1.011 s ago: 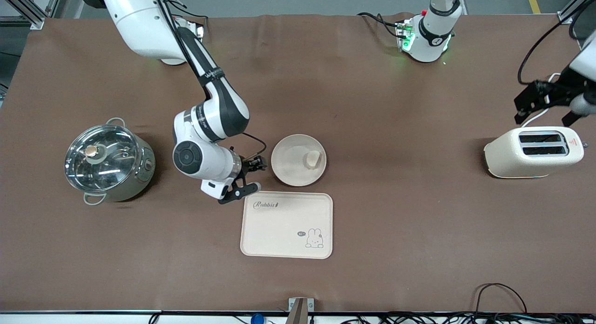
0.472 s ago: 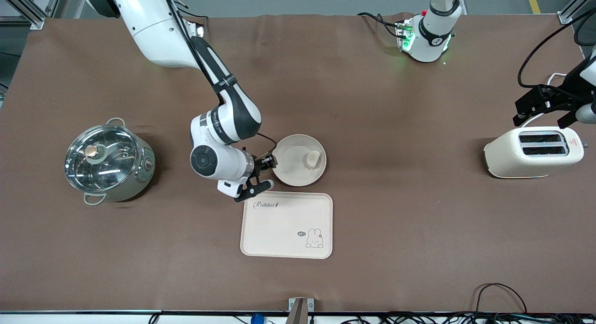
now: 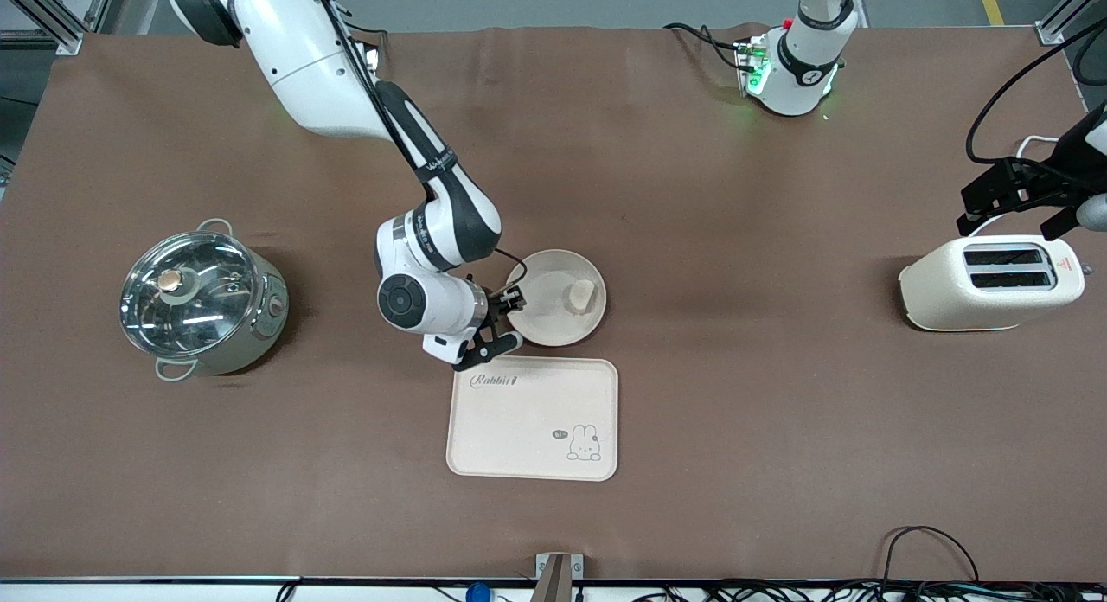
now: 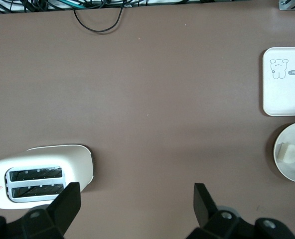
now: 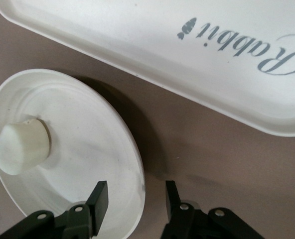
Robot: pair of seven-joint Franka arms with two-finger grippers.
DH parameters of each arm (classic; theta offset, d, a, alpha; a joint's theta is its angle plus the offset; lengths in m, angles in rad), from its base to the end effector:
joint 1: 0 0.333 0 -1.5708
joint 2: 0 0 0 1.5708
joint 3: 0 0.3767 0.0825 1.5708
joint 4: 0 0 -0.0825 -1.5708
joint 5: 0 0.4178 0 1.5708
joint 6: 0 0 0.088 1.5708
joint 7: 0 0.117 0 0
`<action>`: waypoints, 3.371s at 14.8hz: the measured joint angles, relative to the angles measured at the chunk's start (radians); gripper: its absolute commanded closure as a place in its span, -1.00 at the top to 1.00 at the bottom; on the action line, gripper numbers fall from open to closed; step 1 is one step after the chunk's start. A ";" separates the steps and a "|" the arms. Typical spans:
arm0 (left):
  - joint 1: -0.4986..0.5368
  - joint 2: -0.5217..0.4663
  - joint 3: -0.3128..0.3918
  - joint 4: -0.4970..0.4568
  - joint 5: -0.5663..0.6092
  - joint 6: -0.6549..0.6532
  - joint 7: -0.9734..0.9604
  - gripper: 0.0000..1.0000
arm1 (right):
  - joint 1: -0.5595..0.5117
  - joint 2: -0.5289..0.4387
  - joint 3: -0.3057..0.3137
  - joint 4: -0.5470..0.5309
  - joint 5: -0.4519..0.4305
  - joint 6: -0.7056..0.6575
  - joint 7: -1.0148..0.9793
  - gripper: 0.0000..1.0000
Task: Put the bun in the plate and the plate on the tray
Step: 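Lower the right gripper and grasp the white plate's rim, then lift the plate with the right gripper and set it onto the tray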
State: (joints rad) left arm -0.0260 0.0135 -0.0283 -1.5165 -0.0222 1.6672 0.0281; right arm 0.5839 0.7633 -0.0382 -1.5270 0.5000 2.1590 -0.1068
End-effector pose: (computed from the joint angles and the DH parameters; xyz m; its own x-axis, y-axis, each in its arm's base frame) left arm 0.6038 -0.0351 0.7042 0.9873 -0.0796 0.1373 -0.0829 -0.9964 0.0187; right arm 0.6387 0.4207 0.2115 0.9202 0.3665 -0.1376 0.2999 -0.8858 -0.3541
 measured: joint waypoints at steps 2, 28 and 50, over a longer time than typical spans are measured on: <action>-0.004 0.000 -0.002 0.004 0.008 -0.001 0.000 1.00 | 0.000 0.004 0.001 0.000 0.002 0.002 0.000 -0.16; -0.003 0.001 -0.003 0.005 0.011 -0.002 -0.001 1.00 | 0.007 0.024 -0.003 0.033 0.012 0.002 0.000 -0.93; -0.005 0.001 -0.008 0.008 0.011 -0.017 -0.001 1.00 | -0.177 0.271 -0.002 0.413 0.166 0.112 0.158 -0.96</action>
State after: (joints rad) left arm -0.0309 0.0149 -0.0362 -1.5081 -0.0110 1.6505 0.0272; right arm 0.4073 1.0345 -0.0404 -1.1137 0.6662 2.2708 0.0513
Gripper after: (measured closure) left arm 0.000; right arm 0.956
